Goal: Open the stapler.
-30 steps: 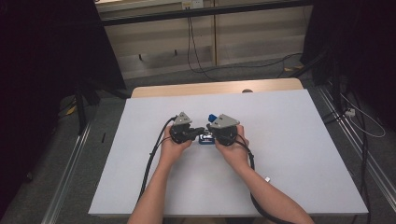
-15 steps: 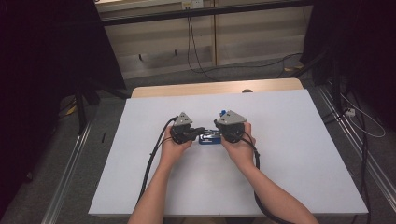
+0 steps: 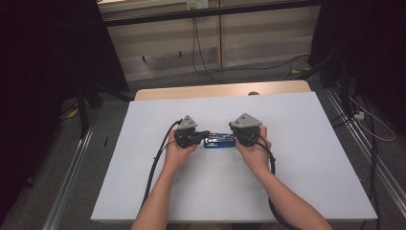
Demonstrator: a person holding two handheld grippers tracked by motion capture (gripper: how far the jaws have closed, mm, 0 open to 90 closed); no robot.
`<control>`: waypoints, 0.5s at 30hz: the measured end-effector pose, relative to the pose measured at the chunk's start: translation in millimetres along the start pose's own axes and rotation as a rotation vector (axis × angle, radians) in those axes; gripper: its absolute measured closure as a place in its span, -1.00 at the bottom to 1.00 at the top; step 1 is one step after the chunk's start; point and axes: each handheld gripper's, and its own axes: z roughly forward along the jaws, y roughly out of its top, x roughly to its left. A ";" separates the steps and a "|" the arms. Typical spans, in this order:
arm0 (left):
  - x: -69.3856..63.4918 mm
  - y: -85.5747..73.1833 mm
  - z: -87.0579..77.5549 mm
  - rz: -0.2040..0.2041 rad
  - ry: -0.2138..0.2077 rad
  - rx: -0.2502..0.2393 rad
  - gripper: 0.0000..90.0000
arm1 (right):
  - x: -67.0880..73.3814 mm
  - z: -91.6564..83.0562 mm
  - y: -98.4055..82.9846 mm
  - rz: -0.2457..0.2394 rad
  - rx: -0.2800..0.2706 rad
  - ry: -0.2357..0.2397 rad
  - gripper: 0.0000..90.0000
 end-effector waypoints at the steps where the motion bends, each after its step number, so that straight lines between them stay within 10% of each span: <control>1: 0.4 0.0 0.0 0.004 0.000 -0.001 1.00 | -1.1 -0.9 -1.4 -0.004 0.001 -0.001 1.00; 15: -1.3 -0.3 4.0 -0.005 -0.012 0.000 1.00 | -38.1 -3.4 -43.6 0.131 0.050 -0.033 1.00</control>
